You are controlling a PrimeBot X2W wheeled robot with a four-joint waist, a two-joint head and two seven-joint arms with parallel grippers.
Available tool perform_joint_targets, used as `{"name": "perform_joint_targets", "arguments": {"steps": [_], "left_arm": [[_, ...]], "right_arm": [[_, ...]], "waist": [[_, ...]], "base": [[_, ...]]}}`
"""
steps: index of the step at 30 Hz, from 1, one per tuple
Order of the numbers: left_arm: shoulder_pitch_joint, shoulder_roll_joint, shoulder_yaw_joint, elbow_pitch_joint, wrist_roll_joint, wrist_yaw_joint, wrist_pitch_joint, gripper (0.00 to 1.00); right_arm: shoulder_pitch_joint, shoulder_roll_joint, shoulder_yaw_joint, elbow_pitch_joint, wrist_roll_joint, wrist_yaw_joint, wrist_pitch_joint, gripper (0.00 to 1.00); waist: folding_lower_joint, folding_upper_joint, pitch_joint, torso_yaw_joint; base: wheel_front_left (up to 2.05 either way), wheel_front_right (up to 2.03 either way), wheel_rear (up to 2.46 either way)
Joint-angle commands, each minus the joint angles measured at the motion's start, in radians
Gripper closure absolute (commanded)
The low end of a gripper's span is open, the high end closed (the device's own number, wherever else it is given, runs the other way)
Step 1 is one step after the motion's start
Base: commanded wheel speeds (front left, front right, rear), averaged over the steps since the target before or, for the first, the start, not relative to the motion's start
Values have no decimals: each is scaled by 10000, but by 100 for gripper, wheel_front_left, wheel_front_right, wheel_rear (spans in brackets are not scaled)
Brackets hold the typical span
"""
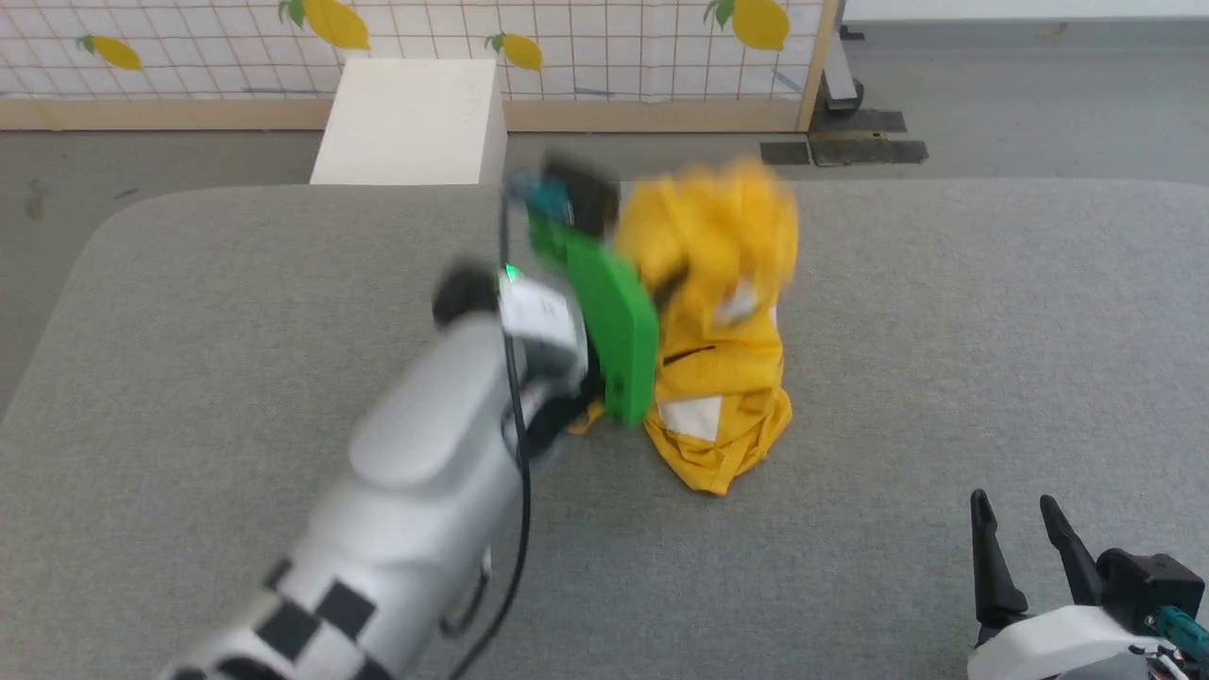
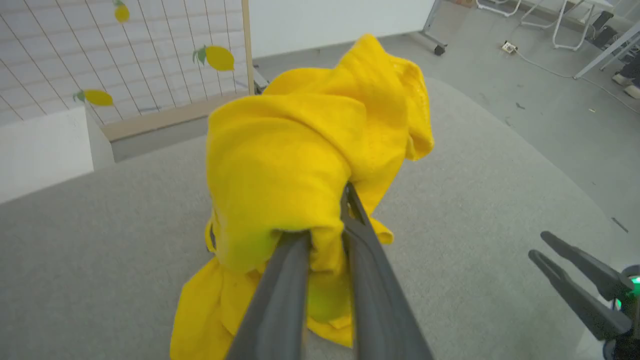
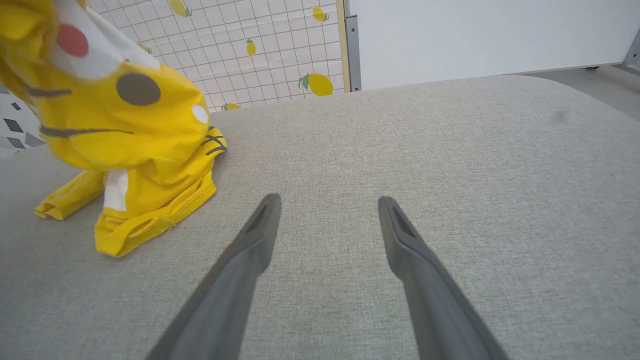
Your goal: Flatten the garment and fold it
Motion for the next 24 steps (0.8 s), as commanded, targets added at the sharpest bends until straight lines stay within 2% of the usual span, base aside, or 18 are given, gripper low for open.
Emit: {"name": "perform_joint_targets", "arguments": {"steps": [1,7,9,11,12,13,14,20,24], "left_arm": [[518,-59,-188,215,-273,-37,249,100],[2130,-261,-1551,1368,-1035,-38,2469,100],[2497,-305,-1725,1413,-1501,-38,3185,100],[2633,-327,-1667,1275,-1838,-38,3416,100],[2616,-330,-1574,1191,-1920,-28,3363,72],[2537,-318,-1454,1064,-1983,-9,3277,7],[2451,-306,-1304,933,-2045,20,3141,0],[1949,-144,464,-327,-3168,265,2156,0],[1880,408,1861,-1305,-3455,573,749,0]], "right_arm": [[-184,-1,1,-48,-66,-15,12,0],[-269,-1,63,-49,-49,-15,47,0],[-268,-1,59,-18,-28,-15,47,0],[-245,-1,19,27,-4,-15,35,0],[-232,-1,17,42,2,-15,31,0],[-207,-1,-2,66,12,-15,27,0],[-189,-1,-7,86,19,-15,26,0],[-76,-1,-106,168,46,-15,14,0],[-133,-1,-62,117,130,-15,49,0]], "waist": [[1,-1,159,-152],[1,-1,247,-284],[1,-1,211,-272],[1,-1,140,-197],[1,-1,103,-160],[1,-1,31,-93],[1,-1,-25,-48],[1,-1,-529,259],[1,-1,-782,365]], "base": [[0,0,0],[0,0,0],[0,0,0],[0,0,0],[0,0,0],[0,0,0],[0,0,0],[0,0,0],[0,0,0]]}}
